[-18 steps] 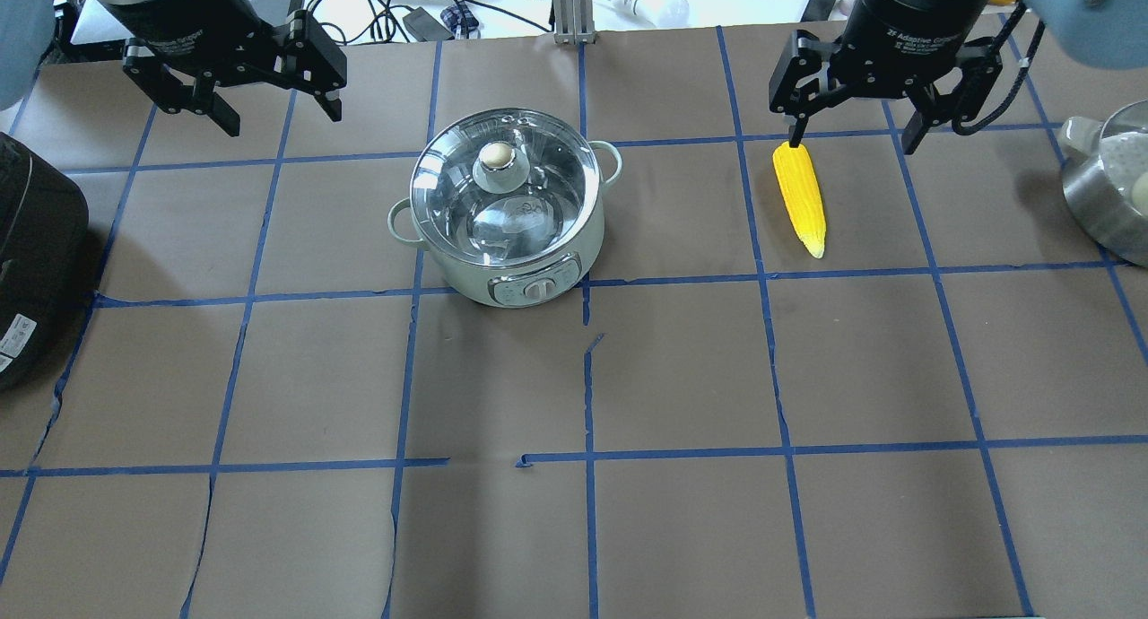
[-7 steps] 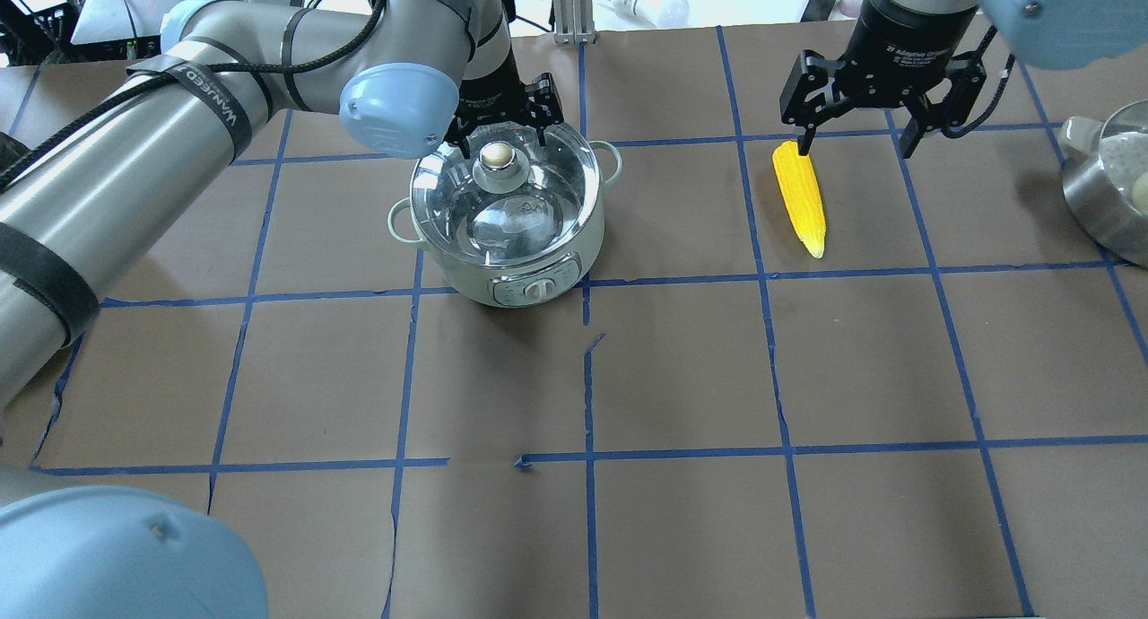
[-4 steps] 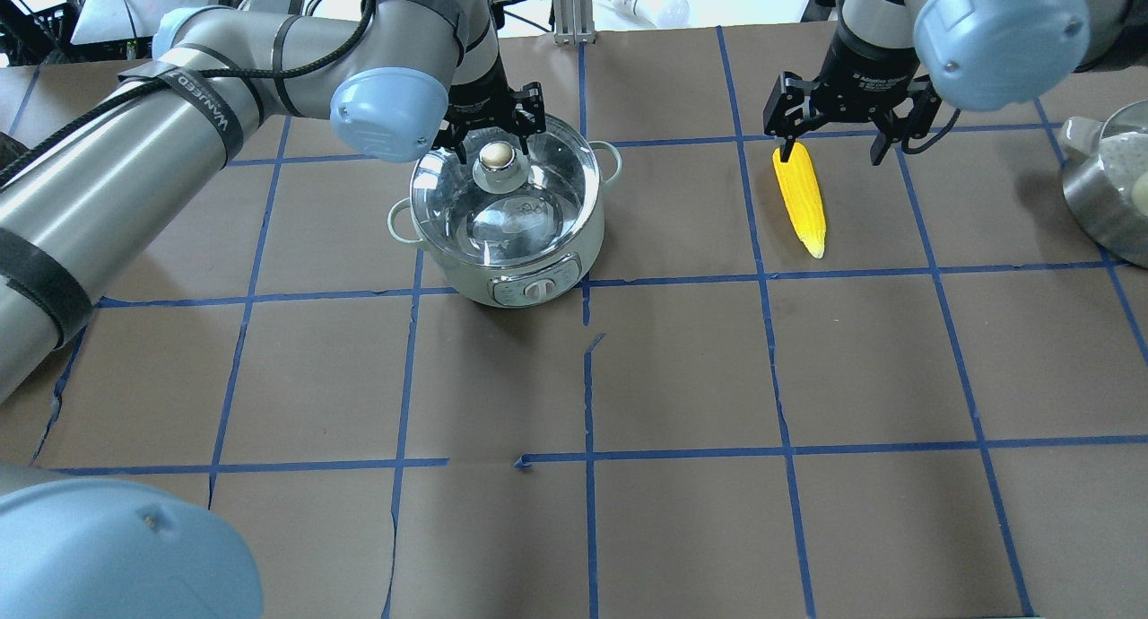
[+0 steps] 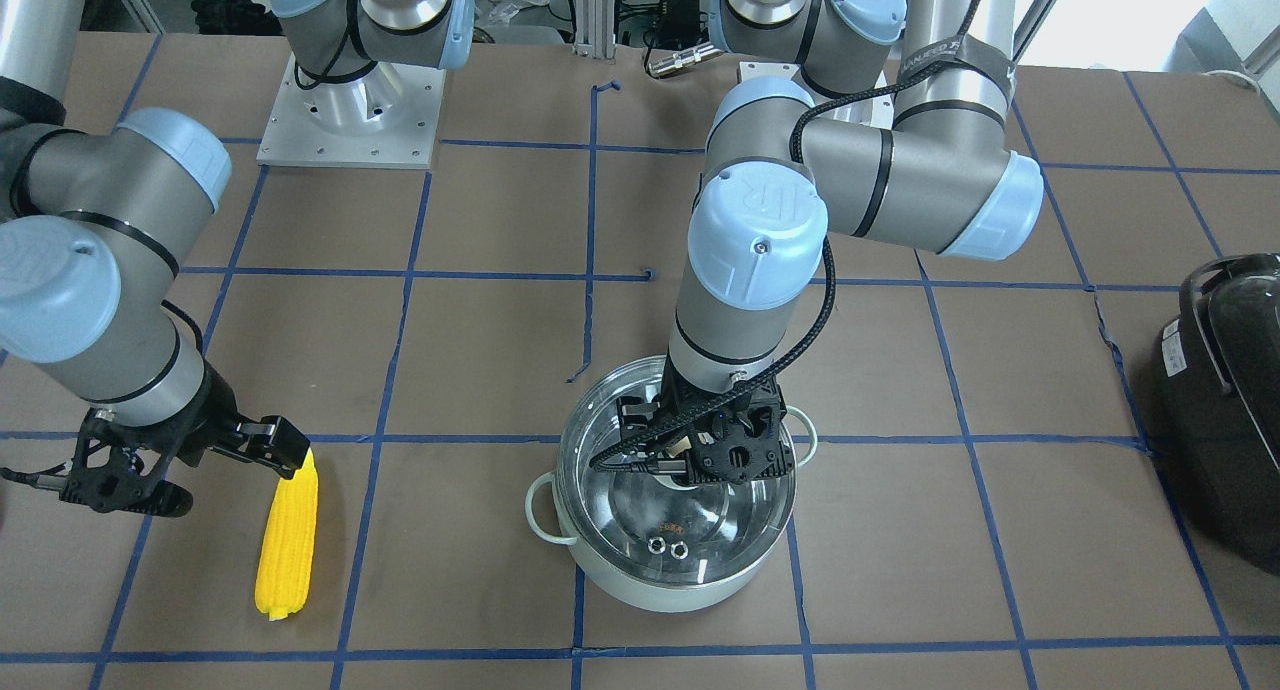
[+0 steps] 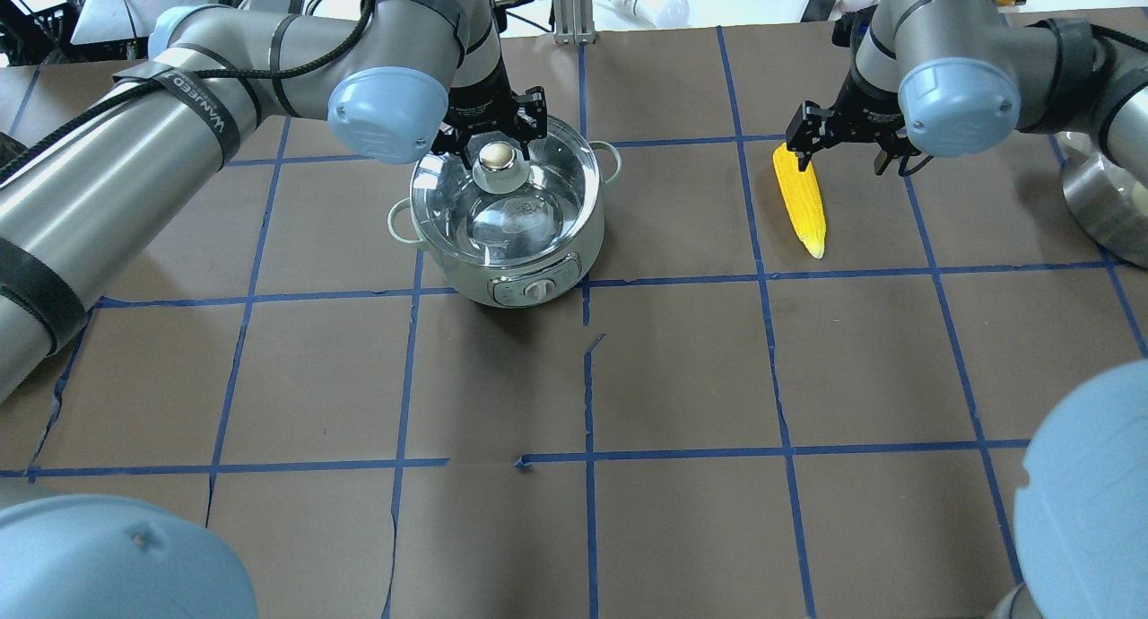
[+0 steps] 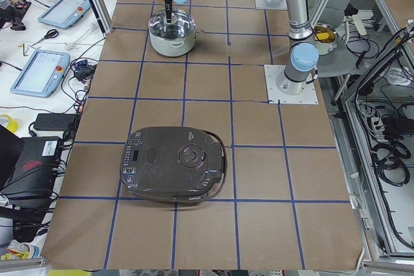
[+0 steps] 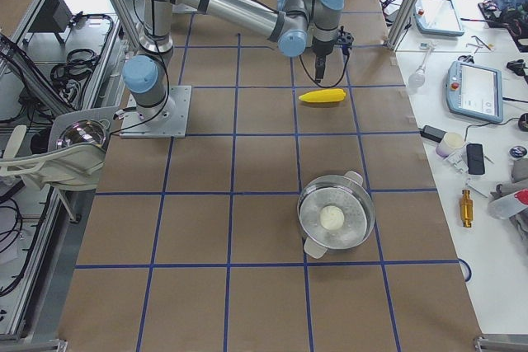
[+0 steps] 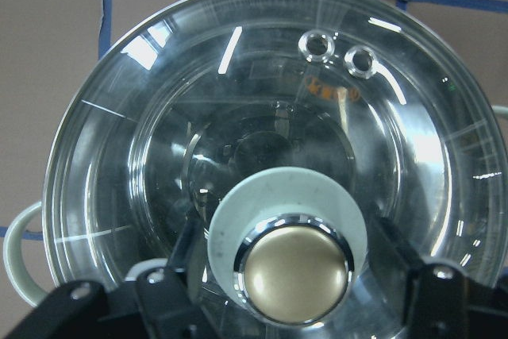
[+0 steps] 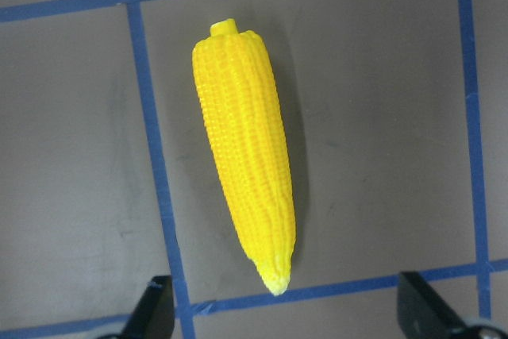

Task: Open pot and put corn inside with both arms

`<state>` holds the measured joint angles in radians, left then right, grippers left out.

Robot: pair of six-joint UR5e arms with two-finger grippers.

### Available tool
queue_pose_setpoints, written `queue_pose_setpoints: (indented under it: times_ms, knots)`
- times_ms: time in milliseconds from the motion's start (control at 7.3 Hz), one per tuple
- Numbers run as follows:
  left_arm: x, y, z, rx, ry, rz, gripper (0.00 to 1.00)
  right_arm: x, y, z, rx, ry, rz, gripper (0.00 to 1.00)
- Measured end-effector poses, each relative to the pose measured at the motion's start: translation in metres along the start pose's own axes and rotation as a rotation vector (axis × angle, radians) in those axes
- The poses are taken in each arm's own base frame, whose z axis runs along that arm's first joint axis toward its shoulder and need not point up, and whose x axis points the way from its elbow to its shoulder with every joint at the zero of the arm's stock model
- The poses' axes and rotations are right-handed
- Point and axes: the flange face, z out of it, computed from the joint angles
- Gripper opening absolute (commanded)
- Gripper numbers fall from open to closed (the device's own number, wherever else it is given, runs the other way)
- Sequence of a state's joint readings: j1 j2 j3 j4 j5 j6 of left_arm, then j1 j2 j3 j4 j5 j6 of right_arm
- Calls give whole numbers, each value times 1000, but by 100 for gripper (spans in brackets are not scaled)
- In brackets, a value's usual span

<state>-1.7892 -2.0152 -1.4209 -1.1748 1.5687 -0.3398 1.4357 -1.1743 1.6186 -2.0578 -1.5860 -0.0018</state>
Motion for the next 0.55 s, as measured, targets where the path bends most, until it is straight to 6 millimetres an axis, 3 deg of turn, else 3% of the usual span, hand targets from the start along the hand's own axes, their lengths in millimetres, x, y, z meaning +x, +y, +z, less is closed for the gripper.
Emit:
queue_pose_setpoints:
  times_ms: [274, 548]
  knots:
    - [2, 2, -1, -5, 5, 1, 43, -1, -11, 46, -4, -60, 1, 100]
    - [3, 3, -3, -8, 9, 3, 8, -5, -19, 81, 3, -99, -11, 100]
